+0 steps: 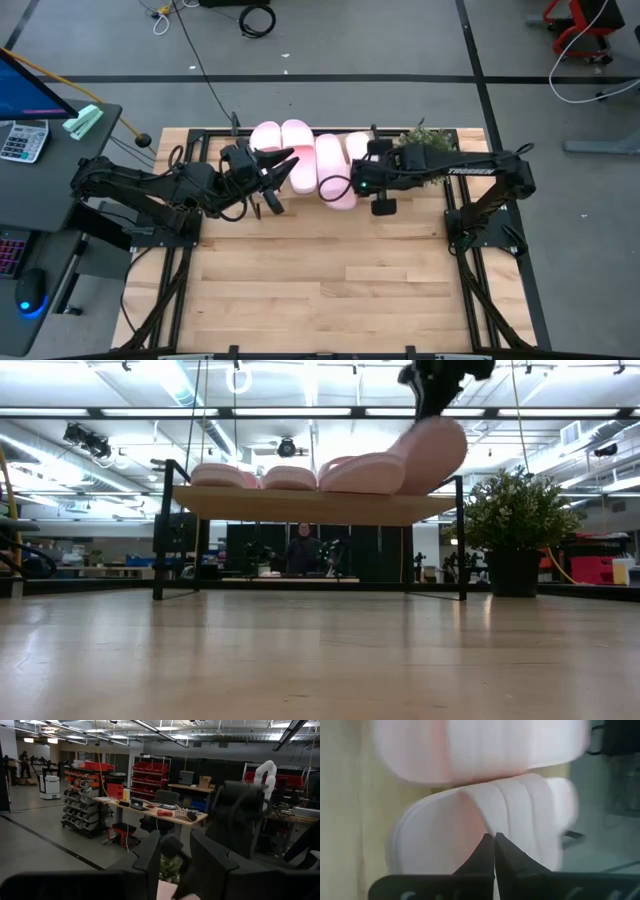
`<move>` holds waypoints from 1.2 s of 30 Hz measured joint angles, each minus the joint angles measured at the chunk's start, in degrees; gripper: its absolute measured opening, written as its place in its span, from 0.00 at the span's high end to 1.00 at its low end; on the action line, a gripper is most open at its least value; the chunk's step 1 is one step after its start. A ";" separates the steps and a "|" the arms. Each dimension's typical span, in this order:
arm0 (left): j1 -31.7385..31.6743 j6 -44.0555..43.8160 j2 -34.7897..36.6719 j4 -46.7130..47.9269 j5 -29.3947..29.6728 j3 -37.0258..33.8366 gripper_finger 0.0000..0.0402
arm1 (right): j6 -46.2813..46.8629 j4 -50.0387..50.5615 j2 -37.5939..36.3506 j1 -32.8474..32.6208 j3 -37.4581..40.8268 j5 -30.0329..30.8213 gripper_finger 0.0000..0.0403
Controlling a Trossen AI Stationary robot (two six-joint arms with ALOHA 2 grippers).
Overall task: Pick and place slides into the shelf
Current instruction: Put the pink slipper on the shelf
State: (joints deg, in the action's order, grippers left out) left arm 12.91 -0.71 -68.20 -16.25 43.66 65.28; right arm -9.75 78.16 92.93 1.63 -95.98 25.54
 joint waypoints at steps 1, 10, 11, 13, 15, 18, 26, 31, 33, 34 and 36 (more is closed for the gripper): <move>0.00 -0.01 0.00 0.02 0.00 0.00 0.72 | 0.19 -0.35 -0.01 -0.18 1.37 -0.56 1.00; 0.09 -0.02 0.00 0.00 0.00 0.00 0.71 | 0.77 -5.29 -0.03 -2.74 9.61 2.90 1.00; 0.09 -0.02 0.00 0.02 -0.01 0.00 0.71 | 0.73 -5.44 -0.01 -3.08 9.51 3.81 1.00; 0.09 -0.02 0.00 0.02 0.00 0.00 0.71 | 0.20 -5.45 -0.01 -3.71 8.86 5.93 1.00; 0.09 -0.02 0.00 0.01 0.00 0.00 0.72 | -1.21 -5.63 -0.24 -4.22 8.41 7.73 1.00; 0.09 0.00 0.00 0.02 0.00 0.00 0.73 | -3.72 -7.66 -1.53 -4.48 8.41 8.83 1.00; 0.09 0.02 0.00 0.02 0.00 0.00 0.71 | -10.85 -13.10 -3.51 -3.53 8.31 9.63 1.00; 0.09 0.02 0.01 0.06 0.00 0.00 0.72 | -9.85 -12.67 -3.48 -1.76 8.30 5.25 1.00; 0.09 0.02 0.00 0.09 0.00 0.00 0.72 | -9.53 -12.62 -3.48 -1.23 8.30 4.90 1.00; 0.09 0.02 0.00 0.09 0.00 0.00 0.72 | -9.43 -12.62 -3.48 -0.97 8.30 4.89 1.00; 0.09 0.00 0.00 0.09 0.00 0.00 0.72 | -9.41 -12.57 -3.48 -0.53 8.30 4.69 0.99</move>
State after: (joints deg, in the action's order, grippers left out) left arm 12.99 -0.71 -68.20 -16.16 43.66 65.28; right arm -19.16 65.60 89.45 1.10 -87.68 30.24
